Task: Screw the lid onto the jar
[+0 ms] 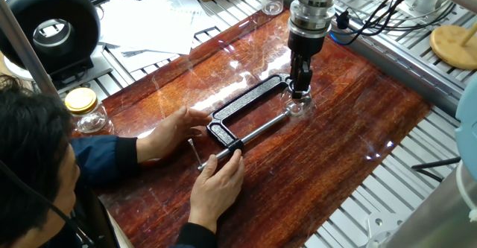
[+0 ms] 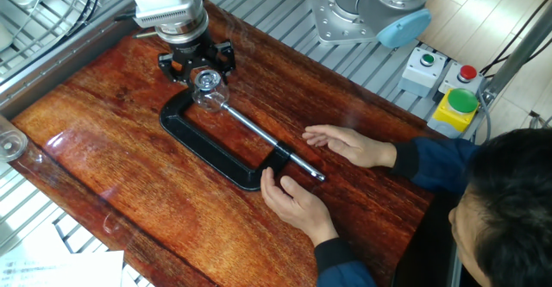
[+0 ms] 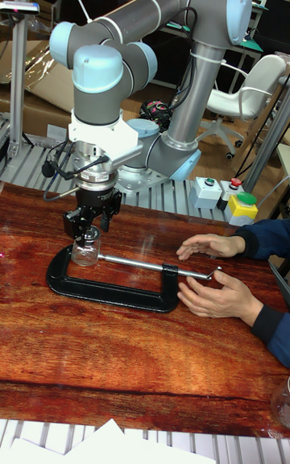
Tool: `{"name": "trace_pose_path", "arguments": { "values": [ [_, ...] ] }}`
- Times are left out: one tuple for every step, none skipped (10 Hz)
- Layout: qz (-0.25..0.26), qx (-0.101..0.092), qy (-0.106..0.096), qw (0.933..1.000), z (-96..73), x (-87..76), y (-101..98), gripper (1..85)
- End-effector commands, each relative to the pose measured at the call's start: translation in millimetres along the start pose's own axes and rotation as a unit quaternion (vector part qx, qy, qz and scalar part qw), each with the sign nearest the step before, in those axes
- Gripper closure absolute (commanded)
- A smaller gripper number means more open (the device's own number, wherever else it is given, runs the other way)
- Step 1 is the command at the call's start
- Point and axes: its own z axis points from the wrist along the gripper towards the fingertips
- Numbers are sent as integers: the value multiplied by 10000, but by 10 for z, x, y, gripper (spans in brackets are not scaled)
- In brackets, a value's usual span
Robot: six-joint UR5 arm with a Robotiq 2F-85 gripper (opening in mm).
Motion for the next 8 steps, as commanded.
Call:
{"name": "trace_pose_path", "arguments": {
  "values": [
    [64,-4,-62,10000,-1,-18,-6,237],
    [39,-19,-78,10000,-6,-25,4,237],
    [-43,-3,-61,10000,-9,-12,-2,237],
    [-97,3,-66,9999,-7,4,-5,237],
    [-137,-7,-77,9999,3,28,1,237],
    [-160,-12,-82,9998,11,56,3,237],
    [-161,-22,-94,9998,17,75,9,237],
    [-162,-27,-110,9998,19,73,12,237]
  ]
}}
